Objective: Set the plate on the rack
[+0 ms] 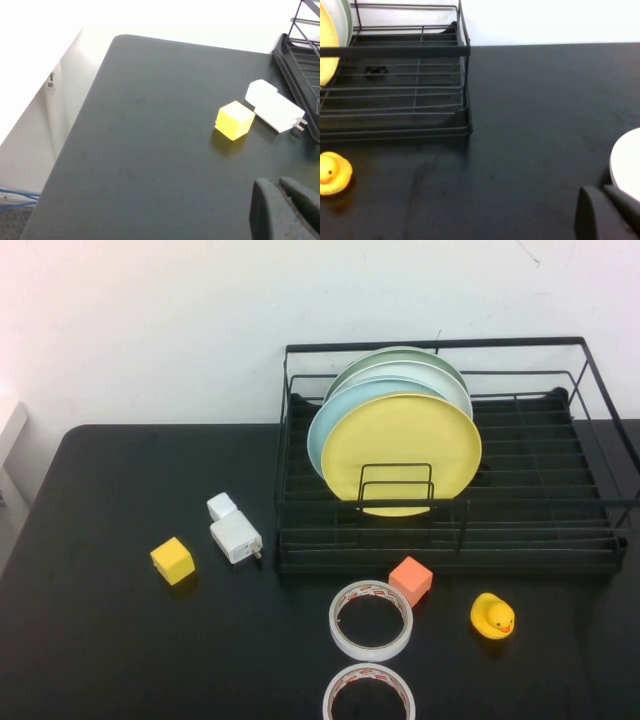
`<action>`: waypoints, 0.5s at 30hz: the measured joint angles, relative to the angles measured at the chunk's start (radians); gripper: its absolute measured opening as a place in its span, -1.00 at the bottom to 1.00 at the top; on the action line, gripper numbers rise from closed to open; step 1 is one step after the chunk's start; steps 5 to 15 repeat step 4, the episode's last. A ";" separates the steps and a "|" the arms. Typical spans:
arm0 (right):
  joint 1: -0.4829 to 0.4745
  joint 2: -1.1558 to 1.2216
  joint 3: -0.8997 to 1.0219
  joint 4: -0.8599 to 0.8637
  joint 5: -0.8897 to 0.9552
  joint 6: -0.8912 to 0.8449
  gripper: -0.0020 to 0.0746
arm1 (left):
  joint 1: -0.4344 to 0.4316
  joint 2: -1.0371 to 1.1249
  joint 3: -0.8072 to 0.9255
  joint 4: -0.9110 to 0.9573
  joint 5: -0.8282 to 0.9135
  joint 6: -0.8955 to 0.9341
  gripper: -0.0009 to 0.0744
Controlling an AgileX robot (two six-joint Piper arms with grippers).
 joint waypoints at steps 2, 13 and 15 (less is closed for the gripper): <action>0.000 0.000 0.000 0.000 0.000 0.000 -0.95 | 0.000 0.000 0.000 -0.002 0.000 0.000 -0.98; 0.000 0.000 0.000 0.000 0.000 0.000 -0.95 | 0.000 0.000 0.000 -0.002 0.000 0.000 -0.98; 0.000 0.000 0.000 0.000 0.000 0.000 -0.95 | 0.000 0.000 0.000 -0.002 0.000 0.000 -0.98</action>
